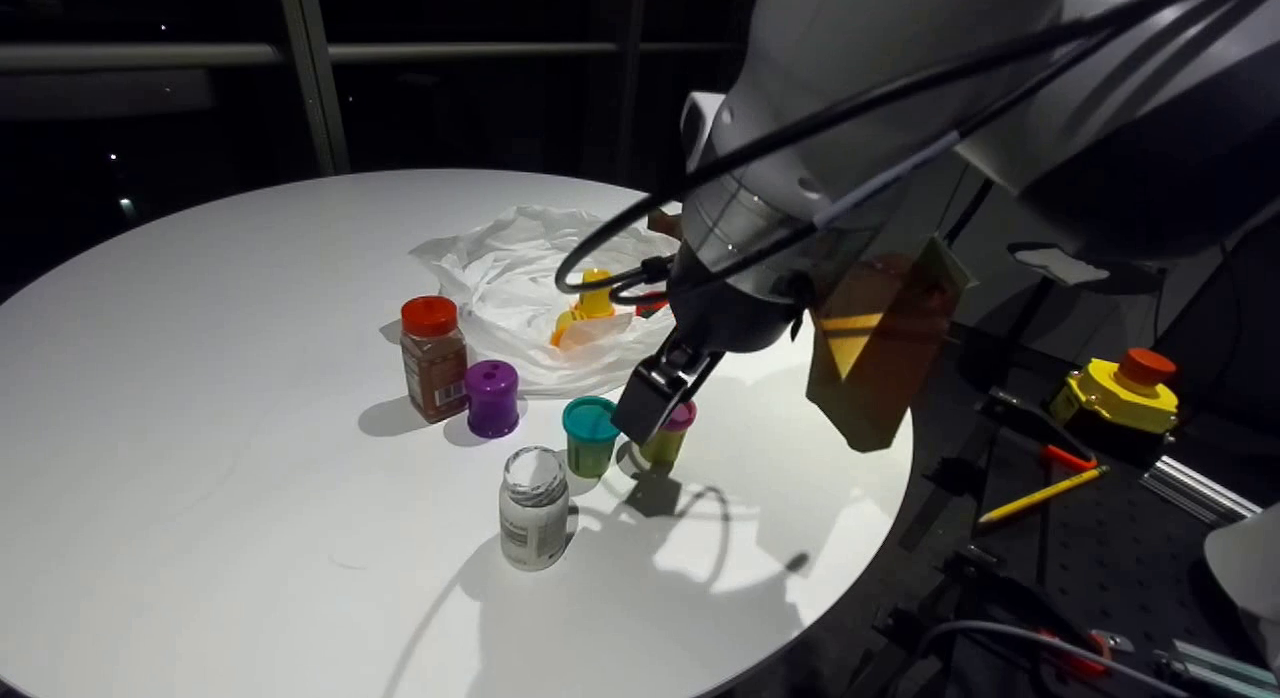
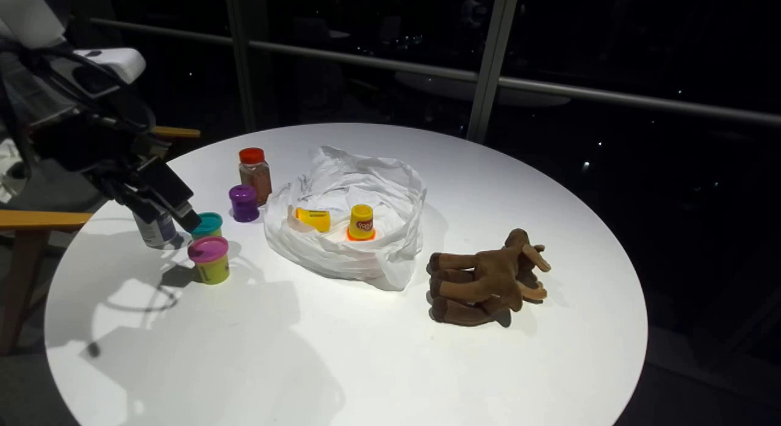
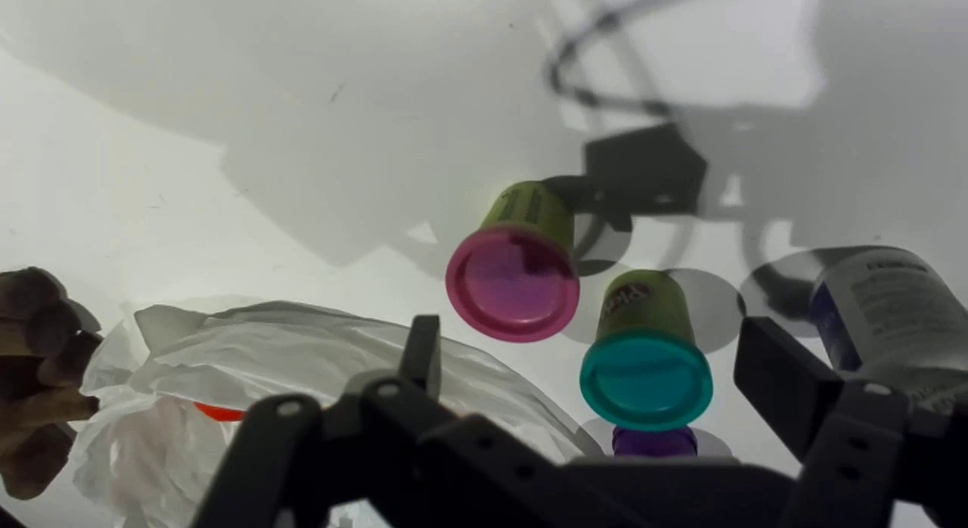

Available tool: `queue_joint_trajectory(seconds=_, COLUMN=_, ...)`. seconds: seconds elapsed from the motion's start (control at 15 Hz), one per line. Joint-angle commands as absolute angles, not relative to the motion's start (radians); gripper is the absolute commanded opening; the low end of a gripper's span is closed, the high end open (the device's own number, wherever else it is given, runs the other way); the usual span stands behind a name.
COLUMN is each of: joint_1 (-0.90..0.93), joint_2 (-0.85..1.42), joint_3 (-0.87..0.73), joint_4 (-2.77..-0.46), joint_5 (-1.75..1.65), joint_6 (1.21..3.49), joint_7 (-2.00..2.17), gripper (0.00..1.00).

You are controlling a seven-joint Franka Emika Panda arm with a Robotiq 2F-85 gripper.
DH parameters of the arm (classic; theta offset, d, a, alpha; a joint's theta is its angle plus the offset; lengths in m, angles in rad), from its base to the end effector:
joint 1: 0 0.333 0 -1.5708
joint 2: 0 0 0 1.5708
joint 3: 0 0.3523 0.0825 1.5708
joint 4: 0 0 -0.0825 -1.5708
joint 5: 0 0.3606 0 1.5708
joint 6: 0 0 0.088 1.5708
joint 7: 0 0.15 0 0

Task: Pick up the objects from the table and put them on the plastic

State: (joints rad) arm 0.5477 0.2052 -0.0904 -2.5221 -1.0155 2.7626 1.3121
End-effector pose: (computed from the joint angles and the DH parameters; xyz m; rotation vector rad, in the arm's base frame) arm 0.3991 0.2198 0.2124 2.8700 0.1397 0.4665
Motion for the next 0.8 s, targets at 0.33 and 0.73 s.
queue_joint_trajectory(seconds=0.33, joint_1=0.521, joint_2=0.320, joint_3=-0.141, joint_4=-2.474, joint_5=-1.148, joint_6=2.814, joint_7=1.284, gripper=1.00)
queue_joint_trajectory(seconds=0.73, joint_1=0.475, joint_2=0.397, joint_3=-0.168, joint_4=-2.420, joint_5=-1.137, joint_6=2.883, joint_7=1.258, gripper=1.00)
